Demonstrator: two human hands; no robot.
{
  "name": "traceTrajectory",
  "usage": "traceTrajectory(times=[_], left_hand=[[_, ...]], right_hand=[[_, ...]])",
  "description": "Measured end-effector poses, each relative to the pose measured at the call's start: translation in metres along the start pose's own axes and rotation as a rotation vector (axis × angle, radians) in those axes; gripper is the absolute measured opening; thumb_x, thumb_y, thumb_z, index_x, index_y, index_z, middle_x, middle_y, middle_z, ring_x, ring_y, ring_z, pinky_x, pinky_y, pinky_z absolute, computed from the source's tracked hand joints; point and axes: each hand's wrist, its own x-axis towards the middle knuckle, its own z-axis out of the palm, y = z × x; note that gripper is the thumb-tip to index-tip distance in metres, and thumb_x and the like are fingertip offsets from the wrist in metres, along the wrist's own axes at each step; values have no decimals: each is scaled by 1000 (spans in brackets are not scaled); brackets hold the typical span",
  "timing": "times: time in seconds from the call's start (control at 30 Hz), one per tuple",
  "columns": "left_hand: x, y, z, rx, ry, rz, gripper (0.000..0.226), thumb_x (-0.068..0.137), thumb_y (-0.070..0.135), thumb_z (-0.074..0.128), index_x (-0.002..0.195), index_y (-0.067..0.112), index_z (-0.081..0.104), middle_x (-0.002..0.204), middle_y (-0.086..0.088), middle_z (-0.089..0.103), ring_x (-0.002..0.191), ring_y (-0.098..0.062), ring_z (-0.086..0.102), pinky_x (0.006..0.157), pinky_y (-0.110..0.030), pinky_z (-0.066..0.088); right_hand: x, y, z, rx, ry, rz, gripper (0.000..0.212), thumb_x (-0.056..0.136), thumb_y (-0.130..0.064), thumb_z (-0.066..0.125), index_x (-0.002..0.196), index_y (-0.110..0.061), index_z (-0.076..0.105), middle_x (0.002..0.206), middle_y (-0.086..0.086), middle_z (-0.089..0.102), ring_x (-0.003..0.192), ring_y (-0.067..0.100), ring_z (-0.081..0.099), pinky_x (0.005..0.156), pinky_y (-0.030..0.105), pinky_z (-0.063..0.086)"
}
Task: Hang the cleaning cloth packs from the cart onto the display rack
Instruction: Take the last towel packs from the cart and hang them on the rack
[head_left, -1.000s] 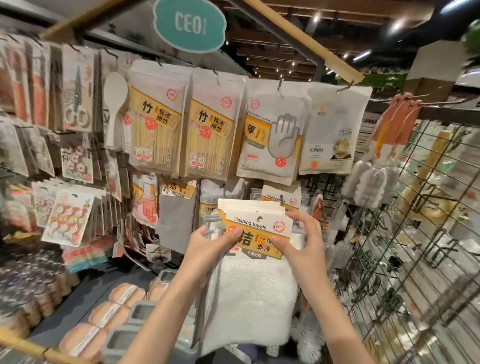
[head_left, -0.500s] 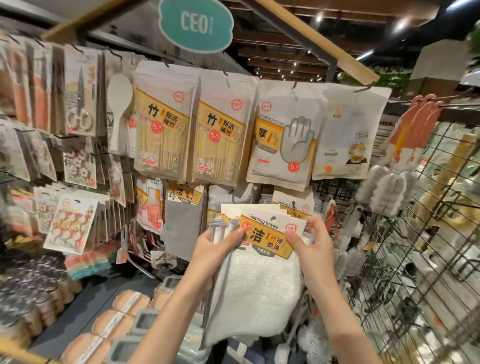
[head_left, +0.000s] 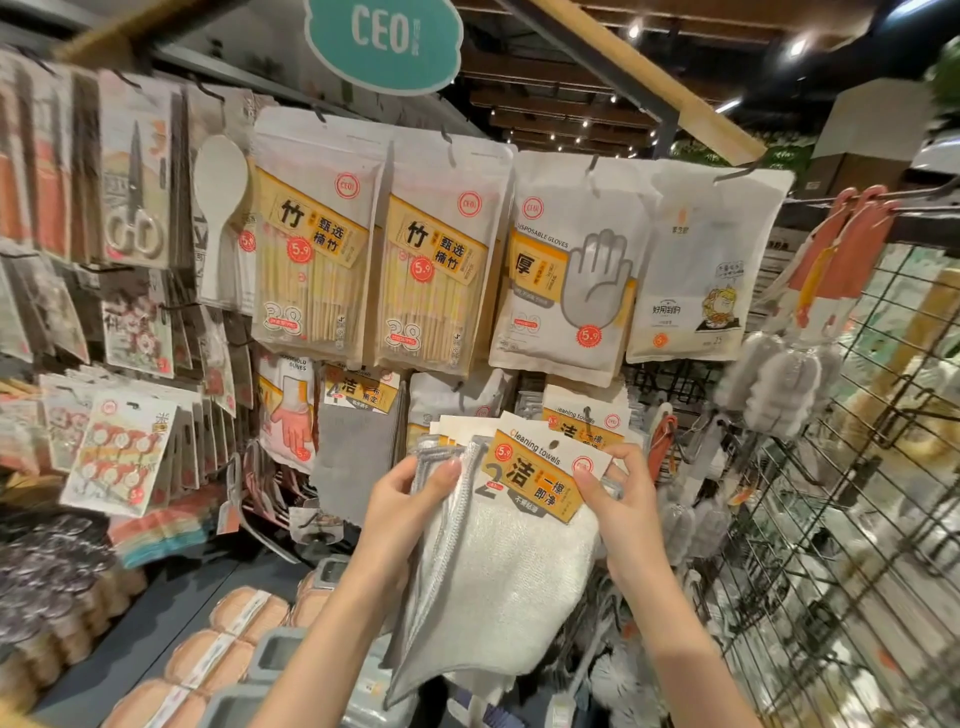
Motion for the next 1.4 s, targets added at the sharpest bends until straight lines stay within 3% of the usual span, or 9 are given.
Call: traceTrajectory(times=[0.27,0.47,0.57,0.67,0.83,0.97,1.17,1.33,1.4], left_hand=[[8,-8,-2,86,11,-58,47,66,52,77,105,26,69,102,8,74,97,-12,69,89,-36,50],[9,-23,4,8,73,-64,43,63,48,75,97,21,73,94,-2,76,91,-21,71,78,-36,53],[11,-29,4,-56,120,-70,38,59,47,77,87,21,75,87,-7,76,76,-20,71,61,-26,54],[15,-33,-1,-61,147,-53,35,60,46,77,84,21,76,86,-8,76,74,-17,72,60,-23,54],[18,-34,2,-3,147,-8,28,65,42,74,86,23,76,90,-2,76,87,-17,72,70,-23,52],[19,-32,-5,-16,187,-8,29,68,41,73,88,21,76,91,-4,76,87,-19,72,80,-35,52],[18,-29,-7,34,200,36,23,77,31,71,94,16,73,90,-1,76,90,-19,71,71,-24,49],[17,-28,-9,41,234,39,20,78,28,71,93,15,73,89,-3,76,89,-21,71,75,-28,51],[16,-29,-9,36,240,39,18,79,26,71,92,14,73,87,-3,76,87,-20,71,74,-28,51]], right_hand=[[10,9,-3,-2,-40,-7,23,86,-2,62,95,-20,52,95,-9,69,86,1,67,63,15,52],[15,19,3,-49,102,-6,30,83,-2,66,93,-29,57,96,-15,62,81,-13,61,61,15,51],[19,25,-6,-51,200,34,29,84,-10,68,95,-35,56,105,-8,61,94,-2,60,77,26,50],[31,27,-21,-50,218,69,30,85,-12,67,97,-36,54,104,-4,61,97,10,61,83,34,52],[60,24,-29,-124,238,33,25,86,-5,64,103,-22,54,98,-9,60,97,16,61,71,24,51],[77,29,-34,-161,304,59,25,87,-7,64,109,-13,55,104,5,60,97,24,61,72,27,50],[83,34,-31,-187,322,61,22,88,-8,62,107,-15,53,102,5,59,93,23,62,67,24,48],[81,39,-32,-219,329,60,24,88,-8,63,109,-12,54,102,5,58,88,17,60,70,26,51],[82,41,-31,-238,332,55,24,87,-9,64,109,-13,54,99,1,57,81,8,58,64,17,47]])
